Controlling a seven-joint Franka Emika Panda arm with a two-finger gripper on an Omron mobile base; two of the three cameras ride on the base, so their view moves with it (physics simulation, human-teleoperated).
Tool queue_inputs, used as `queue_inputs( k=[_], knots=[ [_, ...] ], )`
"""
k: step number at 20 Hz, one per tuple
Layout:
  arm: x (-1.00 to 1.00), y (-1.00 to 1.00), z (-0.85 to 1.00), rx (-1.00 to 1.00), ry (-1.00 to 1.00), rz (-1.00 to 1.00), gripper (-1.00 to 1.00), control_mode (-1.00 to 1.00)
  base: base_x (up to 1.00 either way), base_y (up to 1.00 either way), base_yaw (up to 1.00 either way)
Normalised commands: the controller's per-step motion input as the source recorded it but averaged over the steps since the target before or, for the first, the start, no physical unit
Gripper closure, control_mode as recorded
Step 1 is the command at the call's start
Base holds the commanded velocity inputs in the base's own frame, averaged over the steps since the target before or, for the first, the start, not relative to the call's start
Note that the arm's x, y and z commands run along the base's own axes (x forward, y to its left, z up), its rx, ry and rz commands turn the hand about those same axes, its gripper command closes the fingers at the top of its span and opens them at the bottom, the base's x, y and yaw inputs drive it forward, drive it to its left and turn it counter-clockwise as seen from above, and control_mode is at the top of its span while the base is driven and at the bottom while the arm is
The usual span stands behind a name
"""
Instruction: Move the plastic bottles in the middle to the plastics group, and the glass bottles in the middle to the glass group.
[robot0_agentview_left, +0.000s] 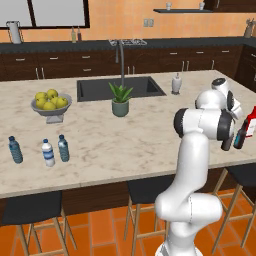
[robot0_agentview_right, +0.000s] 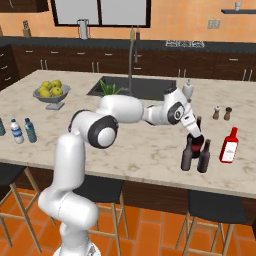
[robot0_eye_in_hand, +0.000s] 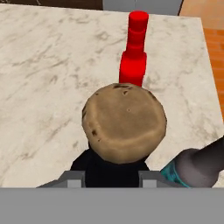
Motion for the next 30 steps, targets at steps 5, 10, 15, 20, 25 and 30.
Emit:
queue_inputs(
  k=[5,10,15,20,25,30],
  knots=[
    [0.04,0.0,-0.19,0.0,0.0,-0.03,1.0,-1.0,0.0,0.0,0.0],
    [0.29,0.0,-0.09,0.0,0.0,-0.03,1.0,-1.0,0.0,0.0,0.0],
    [0.25,-0.09,0.0,0.0,-0.01,-0.04,1.0,-1.0,0.0,0.0,0.0],
    [-0.01,-0.28,-0.04,0.01,-0.06,-0.09,1.0,-1.0,0.0,0.0,0.0],
    [0.13,0.0,0.0,0.03,-0.14,-0.03,1.0,-1.0,0.0,0.0,0.0],
    [-0.02,0.02,-0.24,0.0,-0.02,0.0,1.0,-1.0,0.0,0.0,0.0]
  ],
)
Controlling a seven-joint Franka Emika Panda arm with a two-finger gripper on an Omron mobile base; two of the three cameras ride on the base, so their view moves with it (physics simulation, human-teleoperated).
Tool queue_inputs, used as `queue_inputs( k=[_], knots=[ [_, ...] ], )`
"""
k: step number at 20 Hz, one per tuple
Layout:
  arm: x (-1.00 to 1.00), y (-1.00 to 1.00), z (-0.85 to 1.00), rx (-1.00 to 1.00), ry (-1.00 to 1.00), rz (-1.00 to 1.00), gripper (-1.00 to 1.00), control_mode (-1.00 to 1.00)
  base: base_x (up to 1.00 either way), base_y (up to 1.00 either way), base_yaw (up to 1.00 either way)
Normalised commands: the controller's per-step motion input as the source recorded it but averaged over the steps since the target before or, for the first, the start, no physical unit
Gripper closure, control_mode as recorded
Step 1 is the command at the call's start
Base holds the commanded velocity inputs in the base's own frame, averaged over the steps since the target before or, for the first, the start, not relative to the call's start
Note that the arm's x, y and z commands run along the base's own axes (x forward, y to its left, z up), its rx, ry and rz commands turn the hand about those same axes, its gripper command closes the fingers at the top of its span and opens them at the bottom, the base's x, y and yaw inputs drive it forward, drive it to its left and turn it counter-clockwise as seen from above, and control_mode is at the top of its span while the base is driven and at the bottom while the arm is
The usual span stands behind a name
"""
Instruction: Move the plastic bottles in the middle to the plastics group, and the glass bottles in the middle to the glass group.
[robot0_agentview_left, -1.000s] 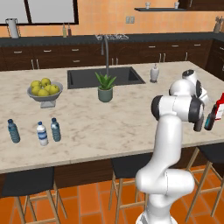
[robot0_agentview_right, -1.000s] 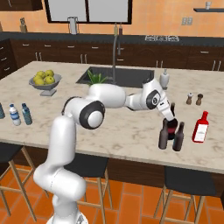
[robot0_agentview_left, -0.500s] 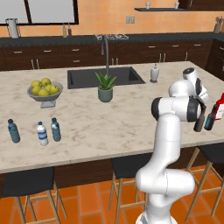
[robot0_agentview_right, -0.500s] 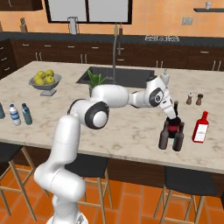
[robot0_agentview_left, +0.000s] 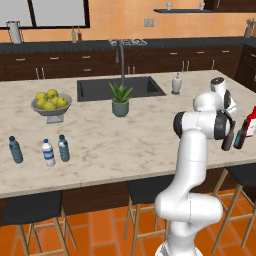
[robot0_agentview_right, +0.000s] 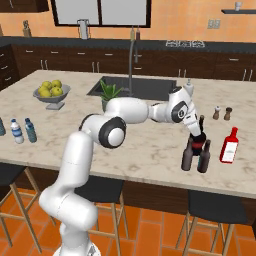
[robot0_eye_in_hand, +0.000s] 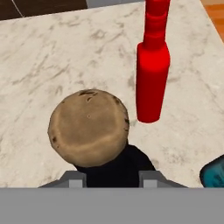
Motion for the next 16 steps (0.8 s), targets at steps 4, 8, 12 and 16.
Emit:
queue_inputs(
  k=[4,8,12,16],
  knots=[
    [0.0,0.05,-0.39,0.0,0.0,0.0,1.0,-1.0,0.0,0.0,0.0],
    [0.0,0.05,-0.09,0.0,0.0,0.0,1.0,-1.0,0.0,0.0,0.0],
    [0.0,0.0,0.03,0.0,-0.01,0.0,-1.0,-1.0,0.0,0.0,0.0],
    [0.0,0.0,0.01,-0.02,0.0,0.0,-1.0,-1.0,0.0,0.0,0.0]
  ],
)
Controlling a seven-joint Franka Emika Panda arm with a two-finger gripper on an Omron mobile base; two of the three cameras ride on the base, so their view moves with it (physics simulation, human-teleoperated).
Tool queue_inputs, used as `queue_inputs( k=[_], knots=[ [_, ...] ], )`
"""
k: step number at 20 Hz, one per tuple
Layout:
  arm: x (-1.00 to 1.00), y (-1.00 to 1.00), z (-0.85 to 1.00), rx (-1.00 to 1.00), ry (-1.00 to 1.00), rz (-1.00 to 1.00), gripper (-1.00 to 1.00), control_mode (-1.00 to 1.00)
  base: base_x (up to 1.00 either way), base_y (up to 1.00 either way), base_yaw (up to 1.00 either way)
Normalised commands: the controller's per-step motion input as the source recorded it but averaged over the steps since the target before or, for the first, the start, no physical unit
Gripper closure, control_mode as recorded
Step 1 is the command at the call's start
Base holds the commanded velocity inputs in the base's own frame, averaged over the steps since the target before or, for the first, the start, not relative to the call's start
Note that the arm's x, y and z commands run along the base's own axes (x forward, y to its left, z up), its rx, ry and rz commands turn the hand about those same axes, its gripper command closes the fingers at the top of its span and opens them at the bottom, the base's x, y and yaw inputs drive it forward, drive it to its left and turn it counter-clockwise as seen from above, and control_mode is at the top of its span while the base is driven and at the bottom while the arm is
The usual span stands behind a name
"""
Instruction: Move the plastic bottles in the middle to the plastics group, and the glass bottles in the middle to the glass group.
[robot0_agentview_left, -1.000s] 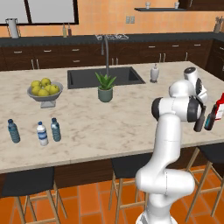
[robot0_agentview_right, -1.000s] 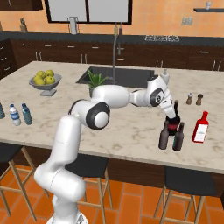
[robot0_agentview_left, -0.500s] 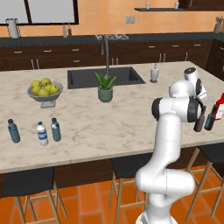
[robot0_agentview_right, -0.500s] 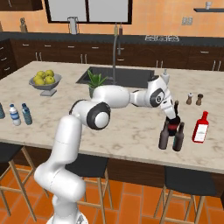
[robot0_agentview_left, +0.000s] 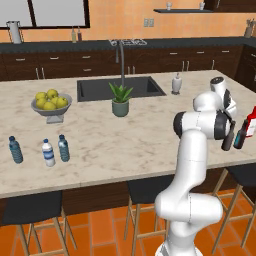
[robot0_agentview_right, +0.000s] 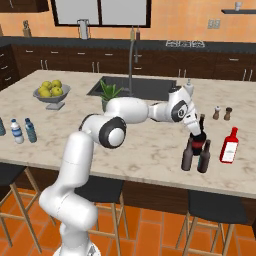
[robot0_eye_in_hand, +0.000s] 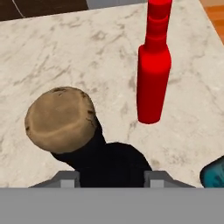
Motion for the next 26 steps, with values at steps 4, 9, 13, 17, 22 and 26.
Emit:
queue_inputs(
  k=[4,9,13,17,22,26],
  knots=[
    [0.0,0.0,0.0,-0.02,0.0,0.0,-1.0,-1.0,0.0,0.0,0.0],
    [0.0,0.0,0.37,-0.01,-0.01,0.0,-1.0,-1.0,0.0,0.0,0.0],
    [-0.01,0.0,0.78,0.0,-0.03,0.0,-1.0,-1.0,0.0,0.0,0.0],
    [-0.09,0.06,0.5,-0.06,0.02,0.0,-1.0,-1.0,0.0,0.0,0.0],
    [-0.78,0.68,0.25,-0.15,-0.03,0.09,-1.0,-1.0,0.0,0.0,0.0],
    [-0.85,0.53,0.0,0.0,-0.05,0.24,-1.0,-1.0,0.0,0.0,0.0]
  ],
)
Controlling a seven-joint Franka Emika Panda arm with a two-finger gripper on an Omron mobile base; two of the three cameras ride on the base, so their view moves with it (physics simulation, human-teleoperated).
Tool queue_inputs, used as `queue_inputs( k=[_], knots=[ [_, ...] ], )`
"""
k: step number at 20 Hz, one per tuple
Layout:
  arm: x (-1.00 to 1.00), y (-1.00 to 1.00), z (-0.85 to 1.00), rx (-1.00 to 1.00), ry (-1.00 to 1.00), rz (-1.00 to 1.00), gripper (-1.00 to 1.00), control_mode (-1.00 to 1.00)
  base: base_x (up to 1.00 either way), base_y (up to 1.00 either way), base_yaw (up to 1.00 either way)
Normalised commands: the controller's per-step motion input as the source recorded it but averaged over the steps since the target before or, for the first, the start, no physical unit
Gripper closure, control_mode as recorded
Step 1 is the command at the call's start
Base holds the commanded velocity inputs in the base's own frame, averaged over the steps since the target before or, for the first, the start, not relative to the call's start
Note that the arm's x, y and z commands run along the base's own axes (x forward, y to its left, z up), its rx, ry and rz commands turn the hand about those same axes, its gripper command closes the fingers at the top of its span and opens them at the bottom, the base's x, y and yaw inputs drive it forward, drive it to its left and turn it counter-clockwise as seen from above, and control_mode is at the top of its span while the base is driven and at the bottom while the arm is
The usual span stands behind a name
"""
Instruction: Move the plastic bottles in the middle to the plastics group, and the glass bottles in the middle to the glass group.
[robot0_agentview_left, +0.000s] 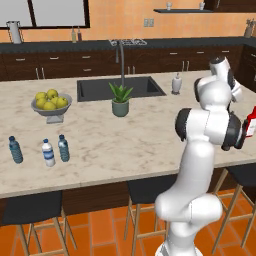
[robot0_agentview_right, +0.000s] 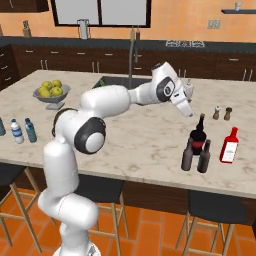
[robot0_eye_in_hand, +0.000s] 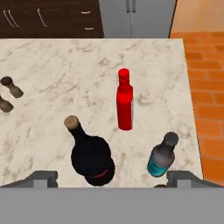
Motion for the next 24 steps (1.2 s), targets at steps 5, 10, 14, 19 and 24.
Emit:
queue_inputs(
  k=[5,10,14,19,24],
  knots=[
    [-1.0,0.44,0.0,0.0,-0.01,0.26,-1.0,-1.0,0.0,0.0,0.0],
    [-1.0,0.47,0.0,-0.01,0.0,0.37,-1.0,-1.0,0.0,0.0,0.0],
    [-0.98,0.56,0.0,0.0,0.0,0.38,-1.0,-1.0,0.0,0.0,0.0],
    [-0.93,0.81,0.0,0.0,0.0,0.35,-1.0,-1.0,0.0,0.0,0.0],
    [-0.74,0.9,0.0,-0.01,0.01,0.37,-1.0,-1.0,0.0,0.0,0.0]
  ],
)
